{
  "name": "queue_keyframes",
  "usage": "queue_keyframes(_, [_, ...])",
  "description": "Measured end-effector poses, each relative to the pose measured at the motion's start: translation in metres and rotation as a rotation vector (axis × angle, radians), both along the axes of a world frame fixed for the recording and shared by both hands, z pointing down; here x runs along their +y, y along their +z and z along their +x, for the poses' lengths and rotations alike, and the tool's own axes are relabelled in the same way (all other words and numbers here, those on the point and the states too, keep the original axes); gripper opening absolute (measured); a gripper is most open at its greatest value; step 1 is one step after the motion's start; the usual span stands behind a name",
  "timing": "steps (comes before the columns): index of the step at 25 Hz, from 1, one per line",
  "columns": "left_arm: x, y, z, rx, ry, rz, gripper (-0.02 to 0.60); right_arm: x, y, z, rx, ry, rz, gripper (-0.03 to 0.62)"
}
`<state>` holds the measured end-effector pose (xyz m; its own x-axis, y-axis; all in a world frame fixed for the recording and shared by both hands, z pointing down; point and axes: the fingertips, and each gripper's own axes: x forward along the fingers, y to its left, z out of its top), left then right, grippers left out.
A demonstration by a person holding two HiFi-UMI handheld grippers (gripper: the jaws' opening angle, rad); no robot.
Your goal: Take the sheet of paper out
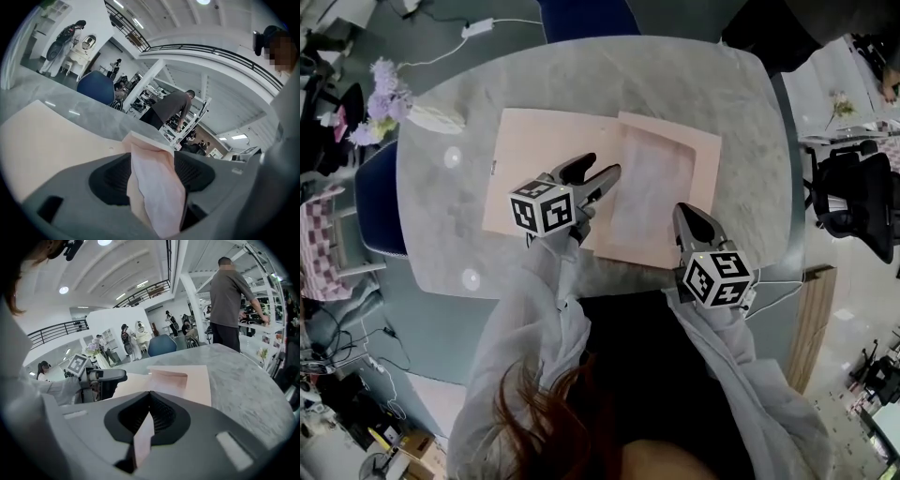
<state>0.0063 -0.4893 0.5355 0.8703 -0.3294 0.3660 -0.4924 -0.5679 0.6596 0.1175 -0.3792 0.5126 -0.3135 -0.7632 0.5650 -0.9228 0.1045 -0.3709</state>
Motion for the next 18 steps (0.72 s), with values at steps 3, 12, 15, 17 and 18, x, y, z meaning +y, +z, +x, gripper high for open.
queue_keyframes(3, [-0.009, 0.010, 0.011, -0.002, 0.024, -0.027, 0.279, -0.003, 0.004, 0.001, 0.001, 0.006, -0.009, 0.008])
queue_keyframes(12, [-0.042, 0.042, 0.034, 0.008, 0.021, -0.121, 0.279, -0.007, 0.020, 0.003, -0.008, 0.012, -0.048, 0.008])
queue_keyframes(15, [-0.049, 0.049, 0.044, -0.013, 0.043, -0.135, 0.279, -0.006, 0.023, 0.006, -0.008, 0.018, -0.061, 0.008])
queue_keyframes(17, [-0.054, 0.054, 0.050, -0.029, 0.051, -0.142, 0.279, -0.006, 0.025, 0.007, -0.009, 0.020, -0.068, 0.008])
queue_keyframes(18, [-0.057, 0.056, 0.053, -0.034, 0.053, -0.148, 0.279, -0.007, 0.026, 0.008, -0.010, 0.022, -0.070, 0.008])
